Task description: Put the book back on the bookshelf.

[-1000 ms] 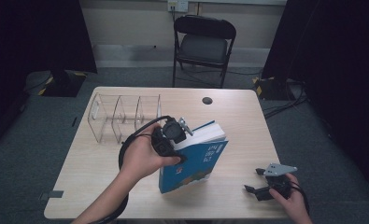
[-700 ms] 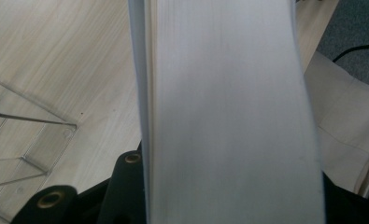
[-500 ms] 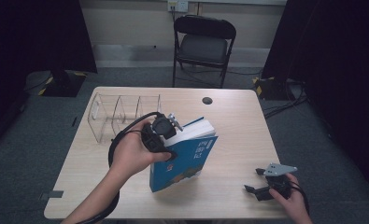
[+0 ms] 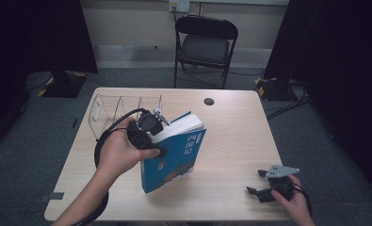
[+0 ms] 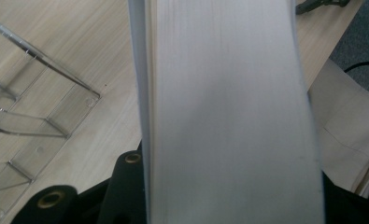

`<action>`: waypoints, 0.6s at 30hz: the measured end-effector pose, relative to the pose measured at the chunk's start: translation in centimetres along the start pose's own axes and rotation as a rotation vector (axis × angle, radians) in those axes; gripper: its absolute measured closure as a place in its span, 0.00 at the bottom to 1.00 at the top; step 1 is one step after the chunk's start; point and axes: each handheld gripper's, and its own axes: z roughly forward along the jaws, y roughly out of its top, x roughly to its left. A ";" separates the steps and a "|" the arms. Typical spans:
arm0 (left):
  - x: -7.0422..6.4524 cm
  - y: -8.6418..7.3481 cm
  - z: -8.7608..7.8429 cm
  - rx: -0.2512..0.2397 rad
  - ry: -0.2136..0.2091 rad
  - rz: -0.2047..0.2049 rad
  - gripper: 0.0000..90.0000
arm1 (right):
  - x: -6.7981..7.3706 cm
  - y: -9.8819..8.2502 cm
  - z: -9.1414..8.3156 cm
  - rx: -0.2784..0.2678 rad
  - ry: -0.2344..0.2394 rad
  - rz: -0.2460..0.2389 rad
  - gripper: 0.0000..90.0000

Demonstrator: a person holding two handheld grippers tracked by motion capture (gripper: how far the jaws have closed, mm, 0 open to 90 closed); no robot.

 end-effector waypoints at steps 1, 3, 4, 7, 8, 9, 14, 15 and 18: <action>0.1 -0.1 -0.1 0.007 0.002 -0.006 0.69 | 0.0 0.0 0.0 0.000 0.000 0.000 0.15; 0.2 -0.2 -0.2 0.013 0.004 -0.006 0.69 | 0.0 0.0 0.0 -0.001 0.001 0.000 0.15; 0.3 -0.2 -0.3 0.017 0.003 -0.008 0.69 | 0.0 0.0 0.0 0.000 0.000 0.000 0.15; 0.6 -0.4 -0.4 0.008 0.009 -0.014 0.69 | 0.0 0.0 0.0 0.000 0.000 0.000 0.15; 0.8 -0.5 -0.5 0.015 0.015 -0.010 0.69 | 0.0 0.0 0.0 0.000 0.000 0.000 0.15; 0.9 -0.6 -0.6 0.009 0.011 -0.022 0.69 | 0.0 0.0 0.0 0.000 0.000 0.000 0.15; 1.2 -0.9 -0.8 -0.006 0.014 -0.079 0.69 | 0.0 0.0 0.0 0.000 0.000 0.000 0.15; 1.2 -1.0 -0.8 -0.005 0.016 -0.078 0.69 | 0.0 0.0 0.0 0.000 0.000 0.000 0.15; 1.3 -1.1 -1.1 0.008 0.023 -0.077 0.69 | 0.0 0.0 0.0 0.000 0.000 0.000 0.15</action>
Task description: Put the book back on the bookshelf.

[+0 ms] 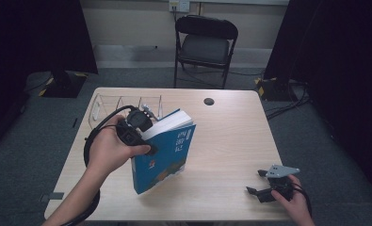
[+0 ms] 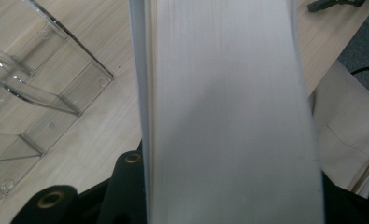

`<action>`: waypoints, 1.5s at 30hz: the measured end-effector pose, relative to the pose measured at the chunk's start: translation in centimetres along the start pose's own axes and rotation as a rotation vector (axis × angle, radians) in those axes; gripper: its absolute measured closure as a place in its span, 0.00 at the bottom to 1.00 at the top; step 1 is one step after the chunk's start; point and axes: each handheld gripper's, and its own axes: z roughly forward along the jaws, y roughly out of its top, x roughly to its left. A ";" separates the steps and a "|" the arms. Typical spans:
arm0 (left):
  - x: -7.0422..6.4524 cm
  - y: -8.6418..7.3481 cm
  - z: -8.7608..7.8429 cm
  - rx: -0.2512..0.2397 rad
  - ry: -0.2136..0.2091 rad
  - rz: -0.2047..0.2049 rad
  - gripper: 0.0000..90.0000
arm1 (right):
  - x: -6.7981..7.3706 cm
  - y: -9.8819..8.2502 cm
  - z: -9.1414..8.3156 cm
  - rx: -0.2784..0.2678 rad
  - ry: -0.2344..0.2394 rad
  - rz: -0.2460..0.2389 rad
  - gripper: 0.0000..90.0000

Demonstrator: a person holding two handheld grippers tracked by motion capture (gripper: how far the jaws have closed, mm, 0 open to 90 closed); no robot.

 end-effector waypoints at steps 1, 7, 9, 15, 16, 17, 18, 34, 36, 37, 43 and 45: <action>0.0 -0.1 0.0 -0.013 -0.004 -0.025 0.69 | 0.0 0.0 0.0 0.000 0.000 0.000 0.15; 0.7 -0.5 -0.6 0.001 -0.002 -0.034 0.69 | 0.0 0.0 0.0 0.000 0.000 0.000 0.15; 0.9 -0.7 -0.8 -0.004 0.006 -0.041 0.69 | 0.0 0.0 0.0 0.000 0.000 0.000 0.15; 1.6 -1.3 -1.4 -0.001 0.019 -0.057 0.69 | 0.0 0.0 0.0 0.000 0.000 0.000 0.15; 1.6 -1.4 -1.4 0.001 0.020 -0.065 0.69 | 0.0 0.0 0.0 0.000 0.000 0.000 0.15; 1.7 -1.4 -1.5 0.002 0.020 -0.069 0.69 | 0.0 0.0 0.0 0.000 0.000 0.000 0.15; 1.9 -1.5 -1.6 0.006 0.025 -0.067 0.69 | 0.0 0.0 0.0 0.000 0.000 0.000 0.15; 2.9 -3.2 -2.8 -0.001 0.041 -0.111 0.69 | 0.0 0.0 0.0 0.000 0.000 0.000 0.15; 3.1 -3.4 -2.9 0.001 0.043 -0.122 0.69 | 0.0 0.0 0.0 0.000 0.000 0.000 0.15; 3.2 -3.5 -2.9 0.001 0.046 -0.117 0.69 | 0.0 0.0 0.0 0.000 0.000 0.000 0.15; 3.6 -3.9 -3.2 0.002 0.053 -0.141 0.69 | 0.0 0.0 0.0 0.000 0.000 0.000 0.15; 3.8 -4.0 -3.4 0.008 0.055 -0.140 0.69 | 0.0 0.0 0.0 0.000 0.000 0.000 0.15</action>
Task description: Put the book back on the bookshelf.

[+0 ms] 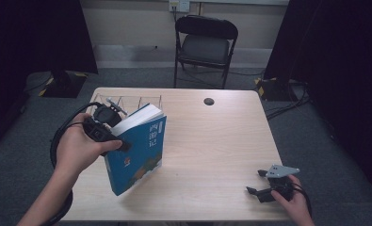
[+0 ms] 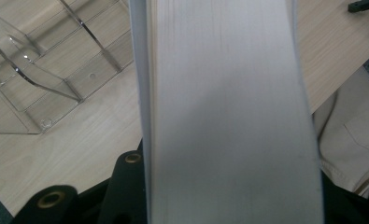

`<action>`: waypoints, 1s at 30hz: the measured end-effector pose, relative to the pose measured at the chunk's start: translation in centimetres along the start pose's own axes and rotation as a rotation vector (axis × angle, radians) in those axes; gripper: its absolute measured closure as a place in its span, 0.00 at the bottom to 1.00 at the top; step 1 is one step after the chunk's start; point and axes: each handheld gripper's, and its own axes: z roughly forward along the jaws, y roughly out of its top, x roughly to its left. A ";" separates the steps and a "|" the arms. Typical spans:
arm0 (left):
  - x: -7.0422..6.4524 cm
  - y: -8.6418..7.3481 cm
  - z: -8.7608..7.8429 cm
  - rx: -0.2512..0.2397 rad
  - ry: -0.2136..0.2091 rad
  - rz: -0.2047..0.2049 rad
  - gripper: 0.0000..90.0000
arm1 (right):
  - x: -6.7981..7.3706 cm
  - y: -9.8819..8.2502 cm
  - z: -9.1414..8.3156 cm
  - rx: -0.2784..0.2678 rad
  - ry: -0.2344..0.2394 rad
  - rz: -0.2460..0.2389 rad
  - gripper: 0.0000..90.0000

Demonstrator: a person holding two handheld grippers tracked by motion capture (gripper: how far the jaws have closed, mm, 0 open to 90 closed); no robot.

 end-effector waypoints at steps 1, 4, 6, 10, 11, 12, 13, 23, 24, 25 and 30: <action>0.1 -0.1 -0.1 0.001 0.001 -0.014 0.69 | 0.0 0.0 0.0 0.000 0.000 0.000 0.15; 0.3 -0.3 -0.2 -0.005 0.003 -0.020 0.69 | 0.0 0.0 0.0 0.000 0.000 0.000 0.15; 0.5 -0.4 -0.3 -0.005 0.009 -0.015 0.69 | 0.0 0.0 0.0 0.000 0.000 0.000 0.15; 0.9 -0.6 -0.6 -0.007 0.011 -0.034 0.69 | 0.0 0.0 0.0 0.000 0.000 0.000 0.15; 1.0 -0.6 -0.6 -0.006 0.011 -0.035 0.69 | 0.0 0.0 0.0 0.000 0.000 0.000 0.15; 1.1 -0.7 -0.7 -0.007 0.011 -0.039 0.69 | 0.0 0.0 0.0 0.000 0.000 0.000 0.15; 1.2 -0.7 -0.7 -0.007 0.013 -0.040 0.69 | 0.0 0.0 0.0 0.000 0.000 0.000 0.15; 2.2 -0.8 -0.3 -0.020 0.025 -0.092 0.69 | 0.0 0.0 0.0 0.000 0.000 0.001 0.15; 2.2 -0.7 -0.2 -0.018 0.025 -0.091 0.69 | 0.0 0.0 0.0 0.000 -0.001 0.001 0.15; 2.3 -0.7 -0.1 -0.020 0.025 -0.098 0.69 | 0.0 0.0 0.0 0.000 -0.001 0.001 0.15; 2.8 -0.4 0.3 -0.020 0.032 -0.119 0.69 | 0.0 0.0 0.0 0.000 -0.001 0.001 0.15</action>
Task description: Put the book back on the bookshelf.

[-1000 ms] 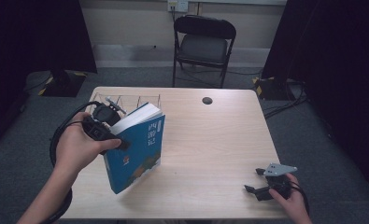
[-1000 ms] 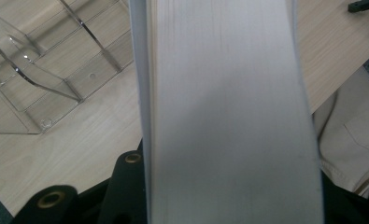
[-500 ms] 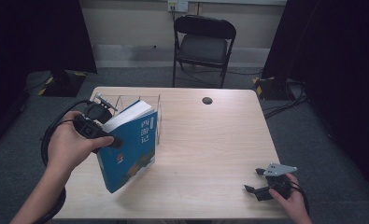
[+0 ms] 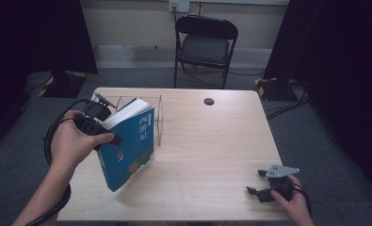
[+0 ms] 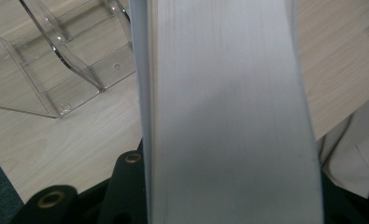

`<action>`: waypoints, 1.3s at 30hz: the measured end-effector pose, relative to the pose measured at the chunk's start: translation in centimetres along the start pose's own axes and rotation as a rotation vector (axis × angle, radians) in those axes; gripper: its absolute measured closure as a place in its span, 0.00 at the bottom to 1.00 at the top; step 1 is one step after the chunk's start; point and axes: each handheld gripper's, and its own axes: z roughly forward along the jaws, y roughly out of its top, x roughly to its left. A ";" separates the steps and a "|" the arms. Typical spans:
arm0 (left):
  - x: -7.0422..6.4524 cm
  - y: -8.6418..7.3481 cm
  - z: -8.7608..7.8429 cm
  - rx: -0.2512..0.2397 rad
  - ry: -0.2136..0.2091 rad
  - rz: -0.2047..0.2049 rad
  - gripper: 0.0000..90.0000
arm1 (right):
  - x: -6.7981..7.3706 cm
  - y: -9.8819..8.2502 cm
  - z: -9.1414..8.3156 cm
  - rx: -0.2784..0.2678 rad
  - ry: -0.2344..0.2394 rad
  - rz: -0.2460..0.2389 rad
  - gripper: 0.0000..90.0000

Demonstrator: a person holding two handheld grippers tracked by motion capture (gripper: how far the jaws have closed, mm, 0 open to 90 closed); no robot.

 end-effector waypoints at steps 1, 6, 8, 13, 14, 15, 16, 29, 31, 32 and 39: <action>0.0 0.1 0.0 -0.001 0.004 -0.005 0.69 | 0.0 0.0 0.0 0.000 0.000 0.000 0.15; 0.2 0.6 0.3 -0.008 0.010 -0.034 0.69 | 0.0 0.0 0.0 0.000 0.000 -0.001 0.15; 0.2 0.8 0.3 -0.010 0.014 -0.039 0.69 | 0.0 0.0 0.0 0.000 0.000 0.000 0.15; 0.4 1.3 0.5 -0.005 0.022 -0.055 0.69 | 0.0 0.0 0.0 0.000 -0.001 0.000 0.15; 0.4 1.4 0.6 -0.009 0.021 -0.063 0.69 | 0.0 0.0 0.0 0.000 -0.001 0.001 0.15; 0.5 1.4 0.6 -0.011 0.023 -0.070 0.69 | 0.0 0.0 0.0 0.000 -0.001 -0.001 0.15; 0.6 1.4 0.7 -0.017 0.026 -0.078 0.69 | 0.0 0.0 0.0 -0.001 -0.002 -0.002 0.15; 0.9 2.4 0.9 -0.027 0.038 -0.120 0.69 | 0.0 0.0 0.0 0.001 0.000 -0.002 0.15; 0.8 2.5 0.9 -0.028 0.046 -0.116 0.69 | 0.0 0.0 0.0 0.000 0.000 -0.002 0.15; 0.8 2.5 1.0 -0.032 0.050 -0.124 0.69 | 0.0 0.0 0.0 0.001 0.000 -0.002 0.15; 0.9 3.0 1.1 -0.027 0.072 -0.144 0.69 | 0.0 0.0 0.0 0.001 0.000 -0.002 0.15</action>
